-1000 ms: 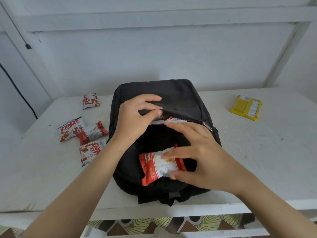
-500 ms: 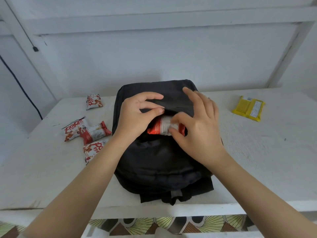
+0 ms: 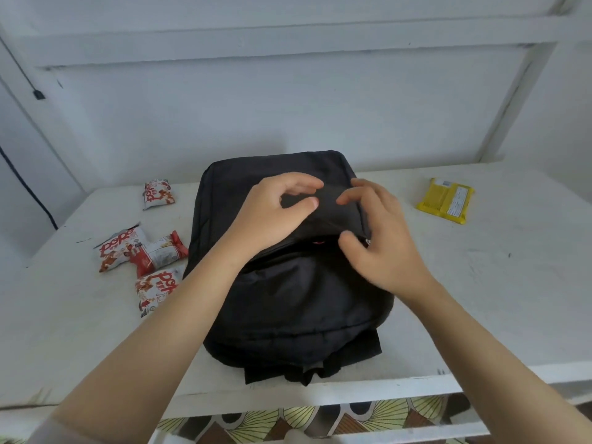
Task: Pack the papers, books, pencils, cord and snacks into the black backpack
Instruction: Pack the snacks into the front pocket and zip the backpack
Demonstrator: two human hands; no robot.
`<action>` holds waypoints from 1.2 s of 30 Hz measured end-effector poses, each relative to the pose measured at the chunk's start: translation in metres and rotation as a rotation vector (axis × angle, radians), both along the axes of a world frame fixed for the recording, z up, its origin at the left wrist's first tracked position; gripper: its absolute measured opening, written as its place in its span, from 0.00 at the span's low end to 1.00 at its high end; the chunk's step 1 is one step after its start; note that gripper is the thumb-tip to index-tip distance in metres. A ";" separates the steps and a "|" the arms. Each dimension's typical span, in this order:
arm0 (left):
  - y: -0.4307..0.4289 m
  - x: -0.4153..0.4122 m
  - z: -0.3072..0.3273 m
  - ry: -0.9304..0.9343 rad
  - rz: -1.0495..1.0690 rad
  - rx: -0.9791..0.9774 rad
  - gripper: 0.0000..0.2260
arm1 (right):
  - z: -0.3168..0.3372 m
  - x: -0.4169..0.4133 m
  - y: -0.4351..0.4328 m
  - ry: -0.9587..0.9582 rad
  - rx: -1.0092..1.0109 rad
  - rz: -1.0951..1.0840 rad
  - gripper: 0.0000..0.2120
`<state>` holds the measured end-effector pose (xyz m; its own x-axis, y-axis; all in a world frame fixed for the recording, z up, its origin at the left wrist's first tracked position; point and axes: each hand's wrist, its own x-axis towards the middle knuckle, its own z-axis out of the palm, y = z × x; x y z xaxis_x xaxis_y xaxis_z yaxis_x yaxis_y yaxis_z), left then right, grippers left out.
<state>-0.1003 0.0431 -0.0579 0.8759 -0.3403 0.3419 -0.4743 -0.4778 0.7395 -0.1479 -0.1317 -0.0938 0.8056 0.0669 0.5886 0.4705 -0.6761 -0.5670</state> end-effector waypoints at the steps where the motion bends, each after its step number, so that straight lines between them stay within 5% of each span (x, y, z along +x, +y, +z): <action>1: -0.011 0.005 0.002 -0.014 0.001 0.037 0.10 | -0.002 0.005 -0.013 0.005 0.018 -0.065 0.17; 5: -0.060 0.031 0.001 -0.157 0.005 0.244 0.12 | -0.024 0.034 -0.072 0.154 -0.043 -0.395 0.15; 10: -0.099 0.054 -0.022 -0.207 0.005 0.720 0.19 | -0.053 0.060 -0.143 0.641 -0.404 -0.663 0.25; 17: -0.100 0.053 -0.043 -0.149 -0.020 0.757 0.20 | -0.069 0.082 -0.194 0.795 -0.573 -0.628 0.26; 22: -0.098 0.050 -0.047 -0.158 -0.009 0.714 0.19 | -0.074 0.085 -0.203 0.588 -0.308 -0.631 0.12; 25: -0.098 0.049 -0.048 -0.181 -0.001 0.701 0.19 | -0.073 0.081 -0.205 0.504 -0.360 -0.782 0.20; 29: -0.099 0.049 -0.051 -0.203 0.006 0.700 0.19 | -0.080 0.076 -0.200 0.643 -0.443 -0.857 0.38; 32: -0.098 0.049 -0.052 -0.203 0.006 0.698 0.19 | -0.083 0.074 -0.193 0.576 -0.472 -0.845 0.34; 36: -0.097 0.047 -0.047 -0.146 -0.022 0.626 0.15 | -0.080 0.067 -0.176 0.455 -0.213 -0.829 0.26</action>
